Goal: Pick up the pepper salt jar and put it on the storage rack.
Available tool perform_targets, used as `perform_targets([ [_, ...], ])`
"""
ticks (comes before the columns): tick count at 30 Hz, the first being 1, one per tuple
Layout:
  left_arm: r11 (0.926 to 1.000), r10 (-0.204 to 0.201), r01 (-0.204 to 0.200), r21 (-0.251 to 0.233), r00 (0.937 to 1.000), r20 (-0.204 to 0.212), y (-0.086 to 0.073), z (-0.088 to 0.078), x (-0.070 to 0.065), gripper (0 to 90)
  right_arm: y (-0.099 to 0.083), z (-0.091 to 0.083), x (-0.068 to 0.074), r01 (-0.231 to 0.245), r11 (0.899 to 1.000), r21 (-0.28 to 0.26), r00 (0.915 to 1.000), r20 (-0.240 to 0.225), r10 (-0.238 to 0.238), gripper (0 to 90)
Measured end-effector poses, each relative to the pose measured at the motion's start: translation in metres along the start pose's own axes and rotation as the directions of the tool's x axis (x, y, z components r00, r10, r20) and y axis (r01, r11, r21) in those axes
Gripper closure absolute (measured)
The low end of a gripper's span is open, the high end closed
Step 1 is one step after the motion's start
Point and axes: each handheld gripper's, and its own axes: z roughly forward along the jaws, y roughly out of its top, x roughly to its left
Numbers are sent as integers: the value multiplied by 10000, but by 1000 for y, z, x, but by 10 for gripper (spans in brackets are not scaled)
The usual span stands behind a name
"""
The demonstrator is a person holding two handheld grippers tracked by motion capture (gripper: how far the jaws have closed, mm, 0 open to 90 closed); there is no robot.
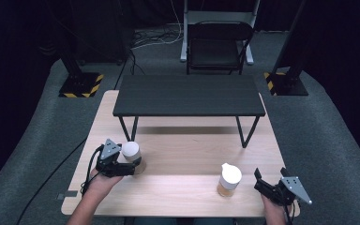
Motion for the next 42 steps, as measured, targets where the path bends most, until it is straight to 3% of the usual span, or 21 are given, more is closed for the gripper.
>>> perform_targets([
  [2,9999,113,-113,13,9999,23,1,0,1,167,0,0,0,17,10000,-2,10000,0,-17,0],
  [4,9998,183,-183,75,9998,101,2,0,2,316,0,0,0,-1,10000,-12,10000,-7,1,0],
  [5,9997,190,-192,137,9997,140,4,0,3,327,0,0,0,-23,10000,-27,10000,0,23,0],
  [10,9992,230,-238,313,9994,259,9,0,7,332,0,0,0,-16,10000,-17,10000,9,16,0],
  [19,9994,82,-86,340,9999,121,11,1,2,334,-1,0,-2,-111,9999,-36,9999,-43,111,0],
  [24,9985,266,-279,475,9992,283,17,1,-4,334,-1,0,-3,-137,9999,-51,9999,-65,136,0],
  [27,9978,386,-417,520,9975,590,24,1,-7,335,-1,-1,-3,-137,9999,-50,9999,-67,136,0],
  [34,9961,720,-781,408,9882,1355,43,-3,-18,334,-1,-1,-5,-165,9999,-25,9996,-223,165,0],
  [42,9918,1270,-1271,-124,9716,1997,78,-16,-35,334,0,0,-5,-125,9999,-19,9996,-260,125,0],
])
